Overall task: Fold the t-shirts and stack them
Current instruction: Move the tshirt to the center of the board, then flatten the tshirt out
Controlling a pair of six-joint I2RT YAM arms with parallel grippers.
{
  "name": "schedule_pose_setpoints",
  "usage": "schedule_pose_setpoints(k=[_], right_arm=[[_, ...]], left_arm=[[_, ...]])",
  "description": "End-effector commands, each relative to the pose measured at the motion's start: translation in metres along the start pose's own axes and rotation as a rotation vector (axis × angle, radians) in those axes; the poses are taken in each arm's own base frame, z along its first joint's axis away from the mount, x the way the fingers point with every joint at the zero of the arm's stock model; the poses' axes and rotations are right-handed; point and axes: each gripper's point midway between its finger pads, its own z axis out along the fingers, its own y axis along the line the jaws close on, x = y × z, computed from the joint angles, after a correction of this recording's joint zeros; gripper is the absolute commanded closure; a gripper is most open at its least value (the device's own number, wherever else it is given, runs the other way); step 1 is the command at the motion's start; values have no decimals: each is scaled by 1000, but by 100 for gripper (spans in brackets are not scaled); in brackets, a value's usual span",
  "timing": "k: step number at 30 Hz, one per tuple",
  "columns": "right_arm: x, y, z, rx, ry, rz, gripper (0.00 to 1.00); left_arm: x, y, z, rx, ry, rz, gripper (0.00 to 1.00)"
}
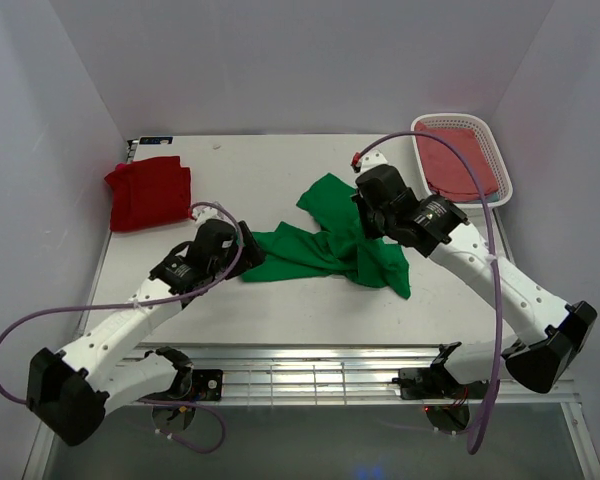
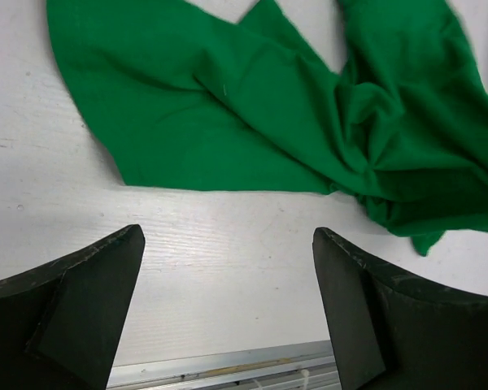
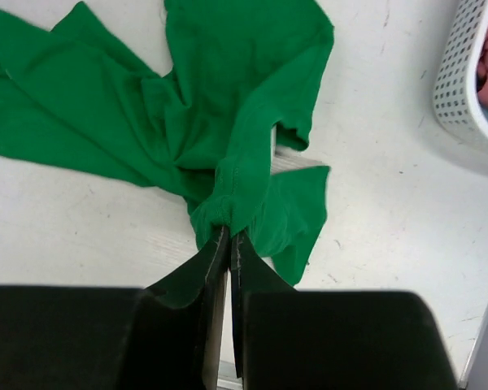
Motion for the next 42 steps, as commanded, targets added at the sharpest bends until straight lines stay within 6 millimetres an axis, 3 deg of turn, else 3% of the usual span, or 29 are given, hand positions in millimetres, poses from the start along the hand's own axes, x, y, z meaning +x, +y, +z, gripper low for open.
schedule_pose_setpoints(k=[1, 5, 7, 8, 9, 10, 13, 15, 18, 19, 21, 24, 29, 32, 35, 39, 41, 42], right_arm=[[-26, 6, -29, -88, -117, 98, 92], [9, 16, -33, -150, -10, 128, 92], [46, 21, -34, -171, 92, 159, 92], [61, 23, -33, -172, 129, 170, 92], [72, 24, -37, -177, 151, 209, 92], [98, 25, -32, -164, 211, 205, 92], [131, 22, -35, -149, 269, 242, 92], [141, 20, -38, -147, 284, 252, 92], [155, 14, -40, -110, 333, 238, 92], [157, 12, -38, -96, 346, 232, 81], [152, 9, -35, -71, 331, 228, 59], [132, 10, -29, -70, 280, 211, 51], [106, 16, -18, -55, 266, 184, 50], [95, 15, -7, -22, 252, 167, 51], [76, 1, 10, 61, 195, 157, 49], [49, -22, 51, 68, 150, 213, 50], [29, -30, 68, 44, 98, 231, 50], [29, -39, 84, 44, 120, 250, 50]], left_arm=[[19, 2, 21, -33, 102, 68, 6], [26, 16, 53, -150, 147, 155, 6], [13, 28, 64, -244, 102, 208, 4], [0, 27, 65, -288, 82, 236, 2], [-7, 43, 77, -384, 68, 264, 2], [-16, 46, 81, -415, 54, 277, 2], [-51, 56, 98, -458, -3, 265, 2], [-82, 63, 108, -450, -60, 226, 2], [-105, 71, 121, -461, -91, 221, 3], [-110, 73, 131, -478, -85, 251, 3], [-114, 76, 141, -497, -77, 272, 3], [-111, 78, 163, -499, -57, 293, 4], [-101, 79, 185, -484, -15, 283, 6], [-94, 87, 186, -517, 7, 275, 8], [-89, 91, 185, -526, 9, 260, 8], [-85, 93, 189, -512, 14, 241, 10], [-83, 92, 193, -504, 24, 240, 16], [-83, 91, 195, -499, 26, 235, 23]])
